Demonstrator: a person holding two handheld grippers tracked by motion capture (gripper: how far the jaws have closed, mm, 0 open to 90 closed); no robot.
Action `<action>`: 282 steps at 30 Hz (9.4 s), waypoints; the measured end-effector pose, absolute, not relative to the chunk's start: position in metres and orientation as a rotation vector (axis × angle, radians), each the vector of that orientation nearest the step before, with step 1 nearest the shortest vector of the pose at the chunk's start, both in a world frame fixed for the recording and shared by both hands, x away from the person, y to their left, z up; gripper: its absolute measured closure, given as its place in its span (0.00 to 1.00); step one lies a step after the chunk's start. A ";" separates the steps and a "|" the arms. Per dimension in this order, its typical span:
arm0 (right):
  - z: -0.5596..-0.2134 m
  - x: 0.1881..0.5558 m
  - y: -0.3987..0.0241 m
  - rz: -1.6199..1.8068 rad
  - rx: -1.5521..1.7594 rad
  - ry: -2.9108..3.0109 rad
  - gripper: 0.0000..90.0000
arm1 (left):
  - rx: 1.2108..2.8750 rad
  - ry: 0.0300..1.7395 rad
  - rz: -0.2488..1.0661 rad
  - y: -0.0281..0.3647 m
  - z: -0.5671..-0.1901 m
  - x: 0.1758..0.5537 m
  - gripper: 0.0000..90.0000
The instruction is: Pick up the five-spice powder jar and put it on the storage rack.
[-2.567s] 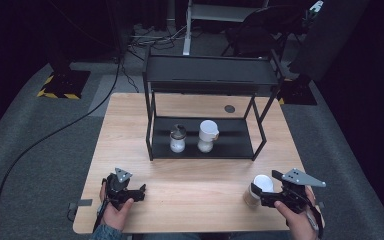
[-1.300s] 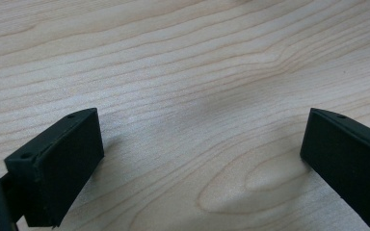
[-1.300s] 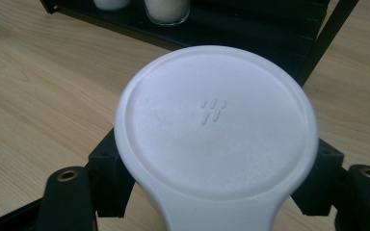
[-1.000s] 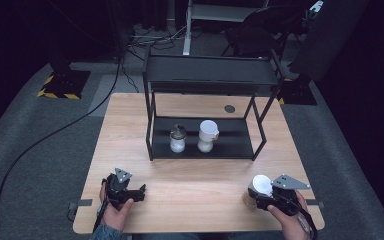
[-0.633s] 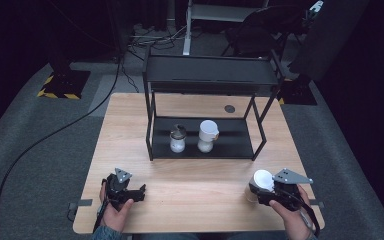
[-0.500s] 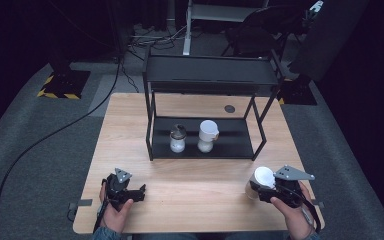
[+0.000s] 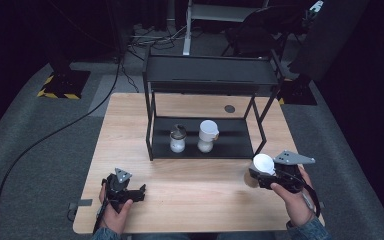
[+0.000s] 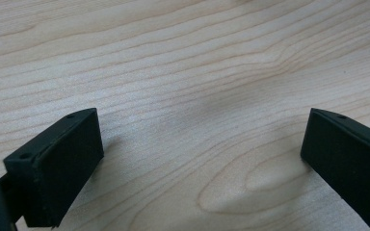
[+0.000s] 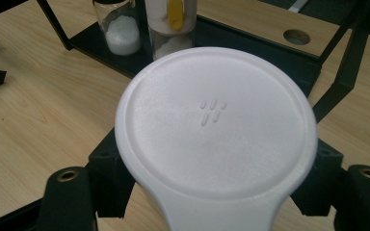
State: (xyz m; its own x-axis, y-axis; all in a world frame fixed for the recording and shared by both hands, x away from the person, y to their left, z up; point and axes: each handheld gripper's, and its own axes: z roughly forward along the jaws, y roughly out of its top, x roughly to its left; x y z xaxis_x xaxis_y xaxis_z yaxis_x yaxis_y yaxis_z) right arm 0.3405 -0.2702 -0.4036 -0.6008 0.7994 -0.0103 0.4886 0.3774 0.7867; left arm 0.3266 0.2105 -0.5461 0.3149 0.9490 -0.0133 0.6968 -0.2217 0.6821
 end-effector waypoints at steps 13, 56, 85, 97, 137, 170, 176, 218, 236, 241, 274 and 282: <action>-0.388 0.365 -0.257 1.101 1.083 2.271 0.34 | 1.998 1.451 0.555 0.210 -0.546 0.327 0.01; -0.390 0.459 -0.224 1.081 1.059 2.271 0.34 | 1.996 1.457 0.560 0.210 -0.546 0.327 0.00; -0.425 0.489 -0.218 1.057 1.088 2.281 0.34 | 1.996 1.457 0.560 0.210 -0.546 0.327 0.00; -0.436 0.493 -0.217 1.045 1.104 2.289 0.34 | 1.996 1.457 0.560 0.210 -0.546 0.327 0.00; -0.425 0.486 -0.222 1.108 1.134 2.230 0.15 | 1.996 1.457 0.560 0.210 -0.546 0.327 0.00; -0.371 0.397 -0.252 1.179 1.027 2.205 0.13 | 1.996 1.457 0.560 0.210 -0.546 0.327 0.00; -0.371 0.384 -0.258 1.182 1.022 2.209 0.12 | 1.996 1.457 0.560 0.210 -0.546 0.327 0.00; -0.466 0.364 -0.295 1.126 1.145 2.244 0.09 | 1.994 1.460 0.561 0.209 -0.546 0.327 0.00; -0.507 0.366 -0.303 1.035 1.191 2.263 0.05 | 1.994 1.462 0.562 0.209 -0.546 0.327 0.00; -0.512 0.365 -0.304 1.019 1.190 2.274 0.04 | 1.994 1.462 0.562 0.209 -0.546 0.327 0.00; -0.537 0.360 -0.307 0.950 1.214 2.293 0.04 | 1.993 1.463 0.563 0.209 -0.546 0.327 0.00; -0.544 0.359 -0.307 0.938 1.232 2.299 0.04 | 1.994 1.463 0.562 0.209 -0.546 0.327 0.00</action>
